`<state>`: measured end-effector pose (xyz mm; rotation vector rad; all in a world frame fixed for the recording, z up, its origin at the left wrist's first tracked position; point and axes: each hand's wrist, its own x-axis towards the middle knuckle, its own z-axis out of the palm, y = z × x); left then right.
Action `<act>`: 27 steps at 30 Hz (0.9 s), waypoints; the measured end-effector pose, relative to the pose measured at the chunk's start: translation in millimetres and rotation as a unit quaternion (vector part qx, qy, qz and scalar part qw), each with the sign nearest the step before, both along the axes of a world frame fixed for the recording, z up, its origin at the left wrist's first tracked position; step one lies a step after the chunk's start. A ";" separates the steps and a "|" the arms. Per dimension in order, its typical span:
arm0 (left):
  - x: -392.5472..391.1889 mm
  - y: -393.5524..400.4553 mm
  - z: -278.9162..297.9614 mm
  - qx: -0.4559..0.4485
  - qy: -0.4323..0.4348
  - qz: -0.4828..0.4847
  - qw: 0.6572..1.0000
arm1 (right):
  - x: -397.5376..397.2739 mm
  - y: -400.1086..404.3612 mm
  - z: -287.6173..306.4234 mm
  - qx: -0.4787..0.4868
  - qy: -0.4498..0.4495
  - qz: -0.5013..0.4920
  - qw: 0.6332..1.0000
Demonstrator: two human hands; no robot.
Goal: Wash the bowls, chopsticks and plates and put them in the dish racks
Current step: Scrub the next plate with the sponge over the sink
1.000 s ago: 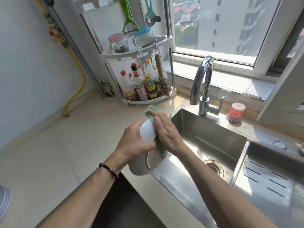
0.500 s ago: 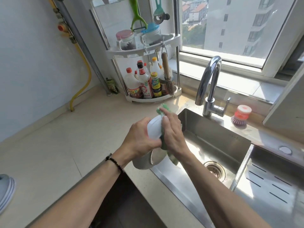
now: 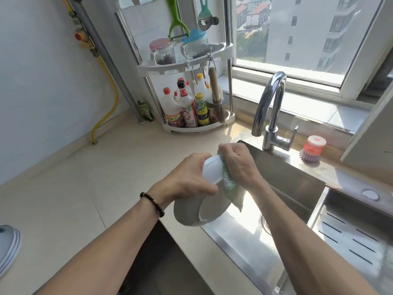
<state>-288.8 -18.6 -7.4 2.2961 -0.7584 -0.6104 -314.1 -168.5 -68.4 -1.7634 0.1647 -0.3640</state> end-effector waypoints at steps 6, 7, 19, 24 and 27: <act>-7.6 -0.3 -9.9 -0.053 -0.033 0.030 0.998 | -13.8 11.4 -26.2 0.011 -0.064 -0.053 0.996; -9.9 0.0 -10.7 -0.060 -0.041 0.034 0.997 | -9.6 5.6 -25.2 0.090 -0.022 -0.059 0.994; -11.8 6.8 -8.5 -0.083 -0.092 0.075 0.989 | 3.0 20.3 -15.0 0.116 0.033 -0.079 0.990; -12.1 12.2 6.2 -0.084 -0.108 0.031 0.990 | -1.8 21.3 -17.3 0.250 0.038 -0.094 0.963; -15.4 22.7 15.0 -0.150 -0.056 0.037 0.986 | -4.7 9.4 -23.2 0.291 0.117 -0.122 0.942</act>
